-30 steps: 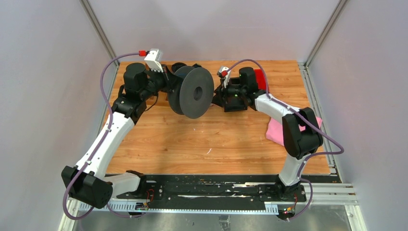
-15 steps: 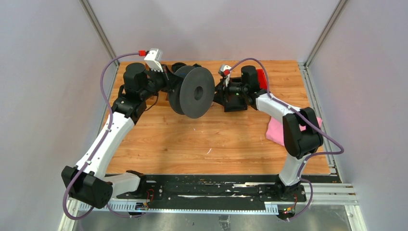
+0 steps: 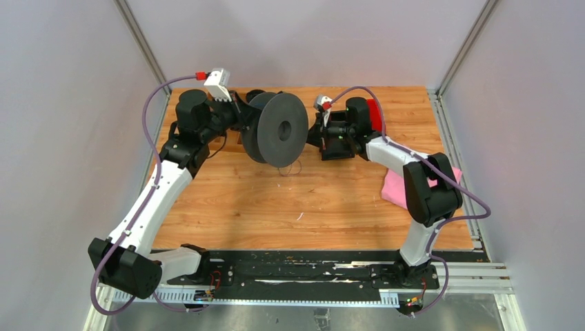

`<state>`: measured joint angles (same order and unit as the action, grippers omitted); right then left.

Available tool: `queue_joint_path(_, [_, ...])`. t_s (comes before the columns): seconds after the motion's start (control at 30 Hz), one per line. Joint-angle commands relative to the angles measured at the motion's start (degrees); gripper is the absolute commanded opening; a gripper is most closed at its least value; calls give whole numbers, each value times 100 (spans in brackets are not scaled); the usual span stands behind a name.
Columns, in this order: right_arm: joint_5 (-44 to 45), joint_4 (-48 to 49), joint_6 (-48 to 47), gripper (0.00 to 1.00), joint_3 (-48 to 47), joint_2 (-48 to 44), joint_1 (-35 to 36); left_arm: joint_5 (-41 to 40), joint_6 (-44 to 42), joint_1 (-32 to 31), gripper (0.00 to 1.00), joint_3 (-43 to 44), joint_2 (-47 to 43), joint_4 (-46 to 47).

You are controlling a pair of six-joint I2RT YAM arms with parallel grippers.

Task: Wrap the cables
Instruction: Wrap the cable around the cable reel.

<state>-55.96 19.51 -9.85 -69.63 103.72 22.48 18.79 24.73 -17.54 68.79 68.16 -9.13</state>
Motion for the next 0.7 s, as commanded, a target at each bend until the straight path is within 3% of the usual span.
queue_joint_path(0.0, [-154,673,617,1,440,-226,56,-210,418,153,0,222,-61,375])
queue_joint_path(0.43, [-8,1169,2229,3,1146,-370,851,-1687,559,259,0,230,73,-362])
queue_joint_path(0.67, [59,1187,2479,2,1181,-318,1395,-2152,584,330,0,226,117,-420])
